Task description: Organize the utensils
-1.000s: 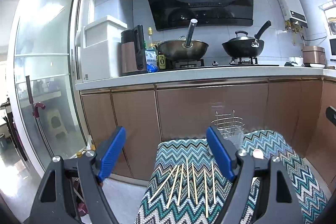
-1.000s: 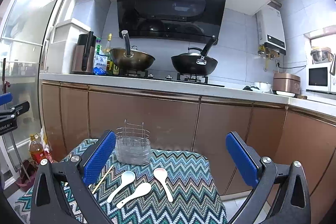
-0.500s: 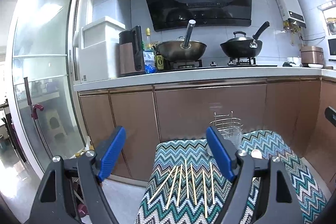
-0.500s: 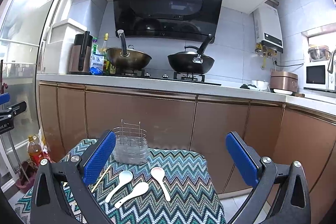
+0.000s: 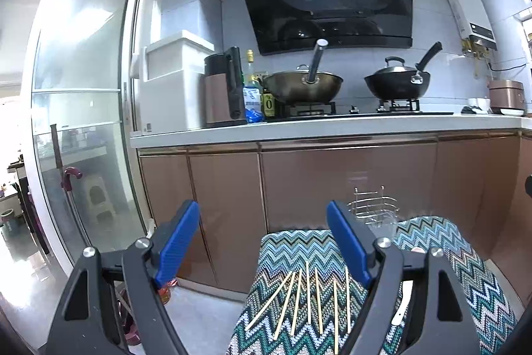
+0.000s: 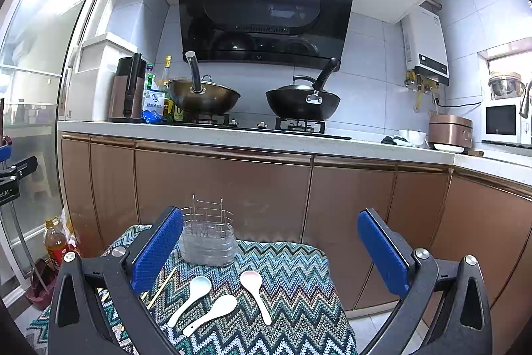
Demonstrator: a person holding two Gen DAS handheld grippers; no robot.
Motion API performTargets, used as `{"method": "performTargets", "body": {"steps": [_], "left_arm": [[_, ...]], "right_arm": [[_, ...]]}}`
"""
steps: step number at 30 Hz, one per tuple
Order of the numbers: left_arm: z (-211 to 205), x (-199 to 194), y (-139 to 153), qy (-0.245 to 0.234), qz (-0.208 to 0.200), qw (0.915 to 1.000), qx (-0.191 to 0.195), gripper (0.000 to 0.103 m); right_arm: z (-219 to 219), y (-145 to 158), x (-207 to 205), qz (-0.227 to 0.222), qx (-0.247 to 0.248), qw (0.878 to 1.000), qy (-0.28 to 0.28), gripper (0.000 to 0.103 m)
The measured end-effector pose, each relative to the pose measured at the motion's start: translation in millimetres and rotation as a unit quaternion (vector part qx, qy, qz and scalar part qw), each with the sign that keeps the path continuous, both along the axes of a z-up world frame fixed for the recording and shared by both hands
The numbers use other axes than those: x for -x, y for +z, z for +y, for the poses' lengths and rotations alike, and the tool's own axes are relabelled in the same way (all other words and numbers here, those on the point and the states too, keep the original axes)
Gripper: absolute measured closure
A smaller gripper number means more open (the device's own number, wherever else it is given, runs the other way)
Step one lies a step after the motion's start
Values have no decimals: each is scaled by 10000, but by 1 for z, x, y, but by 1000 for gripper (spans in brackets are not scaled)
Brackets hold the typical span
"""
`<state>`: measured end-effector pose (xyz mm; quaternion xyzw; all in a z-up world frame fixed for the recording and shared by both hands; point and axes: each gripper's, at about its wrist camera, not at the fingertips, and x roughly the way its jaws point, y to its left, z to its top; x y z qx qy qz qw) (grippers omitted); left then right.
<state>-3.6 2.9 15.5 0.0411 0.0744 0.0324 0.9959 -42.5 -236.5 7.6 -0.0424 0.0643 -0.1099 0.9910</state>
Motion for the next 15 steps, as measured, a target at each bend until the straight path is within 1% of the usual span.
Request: {"method": "performTargets", "body": {"steps": [7, 15], "left_arm": [[3, -7, 3, 79, 6, 10000, 54, 24], [3, -14, 5, 95, 52, 9999, 78, 24]], "right_arm": [[-2, 2, -3, -9, -48, 10000, 50, 0], [-1, 10, -7, -51, 32, 9999, 125, 0]]}}
